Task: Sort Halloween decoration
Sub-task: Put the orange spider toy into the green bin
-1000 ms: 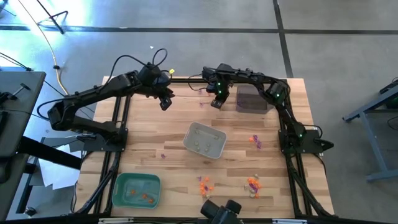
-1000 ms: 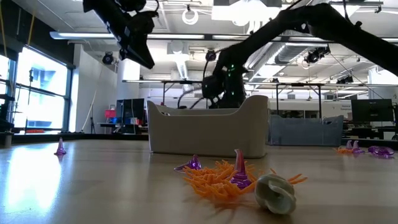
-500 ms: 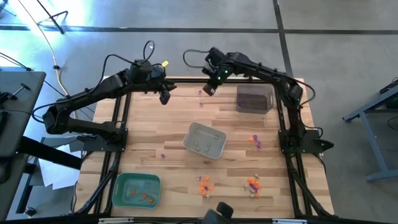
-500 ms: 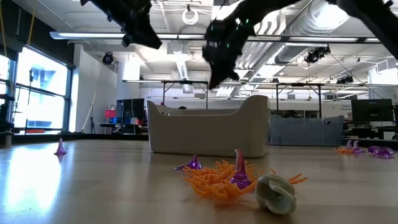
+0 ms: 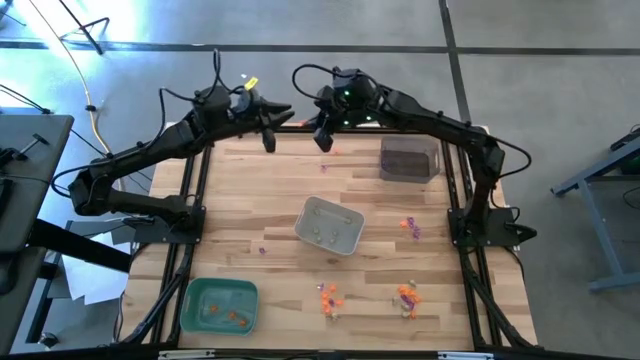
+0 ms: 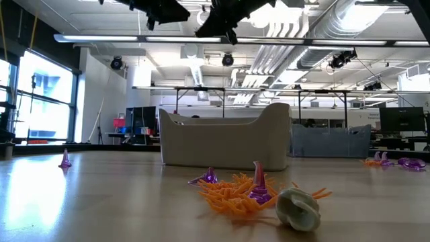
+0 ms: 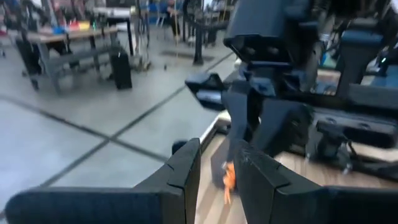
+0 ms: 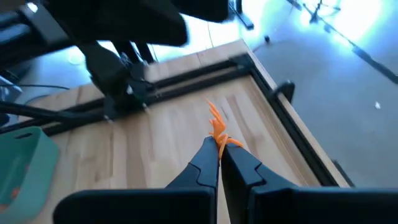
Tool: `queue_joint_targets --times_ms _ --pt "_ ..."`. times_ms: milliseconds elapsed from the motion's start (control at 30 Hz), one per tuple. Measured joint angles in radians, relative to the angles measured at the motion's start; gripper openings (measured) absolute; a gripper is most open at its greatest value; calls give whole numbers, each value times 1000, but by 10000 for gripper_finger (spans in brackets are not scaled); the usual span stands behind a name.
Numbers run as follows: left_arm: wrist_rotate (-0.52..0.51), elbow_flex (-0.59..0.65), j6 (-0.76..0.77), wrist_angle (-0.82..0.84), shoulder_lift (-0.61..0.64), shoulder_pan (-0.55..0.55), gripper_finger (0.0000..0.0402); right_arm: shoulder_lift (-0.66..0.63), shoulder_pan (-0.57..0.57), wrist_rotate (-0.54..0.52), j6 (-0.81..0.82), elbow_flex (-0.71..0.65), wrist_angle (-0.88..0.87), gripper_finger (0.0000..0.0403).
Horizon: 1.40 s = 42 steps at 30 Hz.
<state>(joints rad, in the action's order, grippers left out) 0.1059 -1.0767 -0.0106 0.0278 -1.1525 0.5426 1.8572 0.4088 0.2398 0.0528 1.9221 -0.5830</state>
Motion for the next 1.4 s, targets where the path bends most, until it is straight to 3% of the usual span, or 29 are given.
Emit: queue_joint_targets --times_ms 300,433,1400 --pt "96 0 -1 -94 0 0 81 -4 -31 -49 -8 0 90 0" --pt "96 0 0 -94 0 0 81 -8 -30 -91 -17 1 126 0" --pt "63 0 -110 -88 -1 0 81 -54 -43 -79 -16 1 215 0"
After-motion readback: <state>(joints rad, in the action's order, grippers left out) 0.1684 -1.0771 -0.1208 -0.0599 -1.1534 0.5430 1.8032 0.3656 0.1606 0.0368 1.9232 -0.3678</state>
